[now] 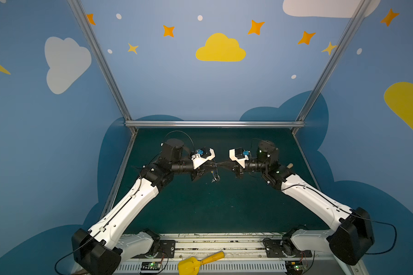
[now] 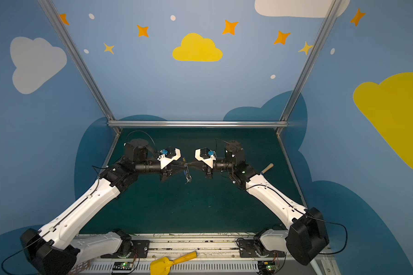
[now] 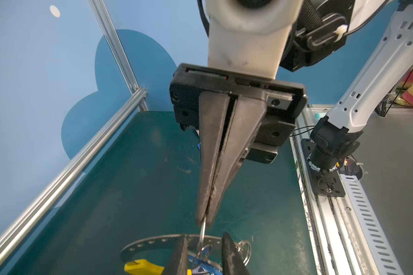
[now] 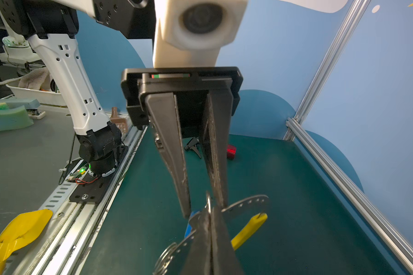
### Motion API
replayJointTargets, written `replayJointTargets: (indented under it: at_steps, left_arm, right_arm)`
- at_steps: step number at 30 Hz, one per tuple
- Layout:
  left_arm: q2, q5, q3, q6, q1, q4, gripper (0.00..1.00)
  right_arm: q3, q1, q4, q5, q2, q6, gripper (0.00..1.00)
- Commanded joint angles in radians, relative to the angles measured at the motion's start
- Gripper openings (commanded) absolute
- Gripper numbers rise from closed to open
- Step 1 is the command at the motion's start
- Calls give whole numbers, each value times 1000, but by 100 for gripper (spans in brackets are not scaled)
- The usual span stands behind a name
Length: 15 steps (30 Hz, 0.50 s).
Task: Attach keys to a key ring
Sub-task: Insert the key into the keyring.
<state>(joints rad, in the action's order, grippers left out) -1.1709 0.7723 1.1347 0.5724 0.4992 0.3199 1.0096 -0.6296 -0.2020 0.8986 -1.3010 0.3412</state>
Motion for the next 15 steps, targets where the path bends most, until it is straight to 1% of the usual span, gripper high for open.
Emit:
replayJointTargets:
  at_steps: [1,5,7,10,13,15]
  left_arm:
    - [8,2,13,13,7,-17,19]
    - [-14,3,35,44,13,32,15]
    - [-23,1,44,60,15,53,9]
    - [-29,-4,58,79,18,69,4]
    - [-33,-5,76,94,18,77,3]
    - [-48,-11,108,120,19,119,3]
  right_arm:
    - [-8,5,-49,10,17,-18,0]
    - [-8,5,-61,14,18,-23,0]
    - [-8,5,-57,14,21,-23,0]
    - [-6,5,-35,14,21,-10,0]
    - [0,4,-1,20,14,9,0]
    - [5,4,36,3,13,29,0]
